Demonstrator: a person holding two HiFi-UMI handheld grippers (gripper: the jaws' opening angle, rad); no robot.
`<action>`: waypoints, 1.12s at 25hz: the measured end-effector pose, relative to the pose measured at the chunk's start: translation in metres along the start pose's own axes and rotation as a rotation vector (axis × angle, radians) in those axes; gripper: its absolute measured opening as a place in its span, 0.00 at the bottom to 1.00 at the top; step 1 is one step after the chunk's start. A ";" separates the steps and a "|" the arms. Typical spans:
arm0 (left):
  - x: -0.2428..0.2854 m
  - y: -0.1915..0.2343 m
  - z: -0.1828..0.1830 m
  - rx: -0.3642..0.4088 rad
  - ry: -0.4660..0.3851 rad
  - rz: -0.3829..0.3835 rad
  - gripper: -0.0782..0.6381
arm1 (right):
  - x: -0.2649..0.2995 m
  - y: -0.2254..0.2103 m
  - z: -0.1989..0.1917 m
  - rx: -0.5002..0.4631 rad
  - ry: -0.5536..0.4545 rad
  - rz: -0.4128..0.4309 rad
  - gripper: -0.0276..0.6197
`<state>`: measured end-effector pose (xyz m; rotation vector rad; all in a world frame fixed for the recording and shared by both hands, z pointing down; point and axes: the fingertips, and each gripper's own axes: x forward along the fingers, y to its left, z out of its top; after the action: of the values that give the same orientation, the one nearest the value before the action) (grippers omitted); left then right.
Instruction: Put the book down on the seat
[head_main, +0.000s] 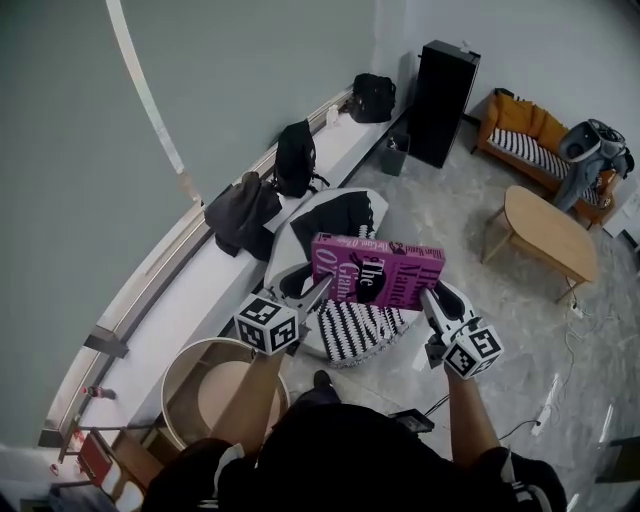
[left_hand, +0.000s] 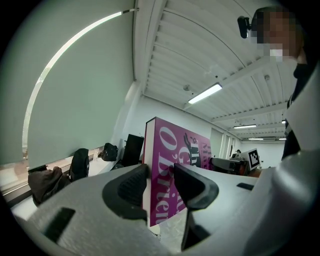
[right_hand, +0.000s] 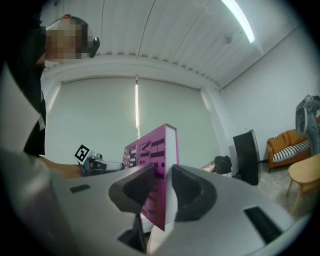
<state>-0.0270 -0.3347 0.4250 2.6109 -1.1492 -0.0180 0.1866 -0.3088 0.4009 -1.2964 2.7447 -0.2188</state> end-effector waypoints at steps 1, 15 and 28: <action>0.004 0.009 0.001 -0.006 0.001 0.002 0.36 | 0.010 -0.003 0.001 -0.003 0.003 0.003 0.23; 0.067 0.078 0.001 -0.077 0.030 0.010 0.36 | 0.088 -0.060 -0.005 -0.002 0.083 0.026 0.23; 0.136 0.090 -0.061 -0.142 0.104 0.202 0.36 | 0.119 -0.158 -0.065 0.023 0.181 0.200 0.23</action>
<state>0.0092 -0.4753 0.5217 2.3341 -1.3176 0.0743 0.2219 -0.4944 0.4887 -1.0343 2.9871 -0.3660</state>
